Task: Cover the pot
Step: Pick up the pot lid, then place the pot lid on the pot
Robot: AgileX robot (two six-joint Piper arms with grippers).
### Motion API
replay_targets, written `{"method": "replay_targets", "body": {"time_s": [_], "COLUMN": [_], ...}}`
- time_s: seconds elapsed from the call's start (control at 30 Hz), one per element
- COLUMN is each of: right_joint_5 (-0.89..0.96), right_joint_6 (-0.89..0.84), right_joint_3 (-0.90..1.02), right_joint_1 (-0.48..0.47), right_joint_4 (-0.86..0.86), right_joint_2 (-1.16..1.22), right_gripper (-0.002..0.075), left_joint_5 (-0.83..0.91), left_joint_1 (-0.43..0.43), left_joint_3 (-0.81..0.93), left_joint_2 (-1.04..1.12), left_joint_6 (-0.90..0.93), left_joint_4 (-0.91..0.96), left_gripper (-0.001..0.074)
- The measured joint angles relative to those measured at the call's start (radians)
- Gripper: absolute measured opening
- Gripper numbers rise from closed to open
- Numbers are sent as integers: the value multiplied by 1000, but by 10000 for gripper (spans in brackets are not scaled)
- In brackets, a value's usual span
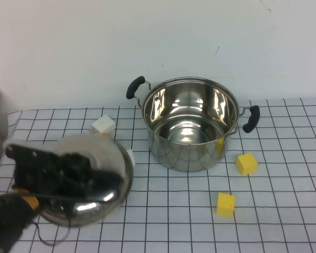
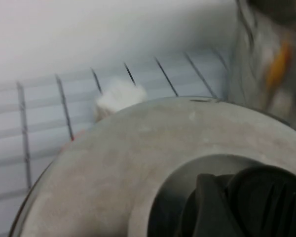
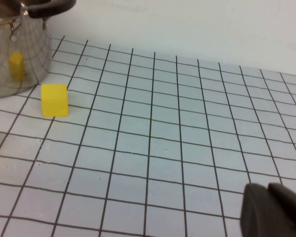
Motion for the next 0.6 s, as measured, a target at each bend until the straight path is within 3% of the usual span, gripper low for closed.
{"method": "replay_targets", "body": {"time_s": [0.13,0.3,0.6], "right_joint_5": [0,0,0], "right_joint_6": [0,0,0], "right_joint_3": [0,0,0], "right_joint_1": [0,0,0], "right_joint_4": [0,0,0], "right_joint_2": [0,0,0], "right_gripper": [9,9,9], "left_joint_5": [224,554,644], "left_joint_1": [-4,-70,-261], "left_joint_3": [-62,-272,-672], "left_joint_2": [-187,-316,-146], "left_joint_6": [-112,-364,-801], "left_joint_4": [46,289,747], "left_gripper": [332,332,332]}}
